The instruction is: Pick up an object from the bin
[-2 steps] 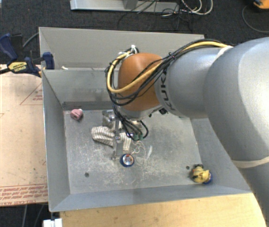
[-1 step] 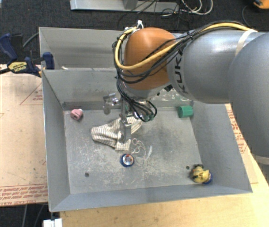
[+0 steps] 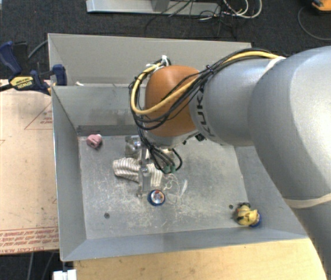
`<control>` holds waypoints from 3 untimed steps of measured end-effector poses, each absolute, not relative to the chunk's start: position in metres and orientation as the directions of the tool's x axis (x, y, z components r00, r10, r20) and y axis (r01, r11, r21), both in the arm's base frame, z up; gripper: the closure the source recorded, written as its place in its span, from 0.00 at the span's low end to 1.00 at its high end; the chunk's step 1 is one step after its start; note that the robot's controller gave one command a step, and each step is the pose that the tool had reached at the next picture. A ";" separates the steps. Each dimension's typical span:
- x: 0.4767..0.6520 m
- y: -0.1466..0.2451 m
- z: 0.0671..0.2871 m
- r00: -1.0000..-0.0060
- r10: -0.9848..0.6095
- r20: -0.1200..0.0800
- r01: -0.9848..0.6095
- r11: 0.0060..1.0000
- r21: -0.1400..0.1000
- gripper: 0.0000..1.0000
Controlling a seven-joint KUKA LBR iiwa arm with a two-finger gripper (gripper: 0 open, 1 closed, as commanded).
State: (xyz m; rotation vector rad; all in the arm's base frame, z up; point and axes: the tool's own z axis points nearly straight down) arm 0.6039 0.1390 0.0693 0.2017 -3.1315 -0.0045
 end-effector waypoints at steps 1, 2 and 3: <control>0.636 0.098 0.071 -0.943 -0.332 -0.012 -0.332 0.943 0.001 0.00; 0.605 0.141 0.070 -0.992 -0.129 0.000 -0.129 0.992 0.006 1.00; 0.605 0.141 0.070 -0.992 -0.129 0.000 -0.129 0.992 0.006 1.00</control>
Offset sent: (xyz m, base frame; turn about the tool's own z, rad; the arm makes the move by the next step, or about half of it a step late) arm 0.0000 0.0000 0.0000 0.0000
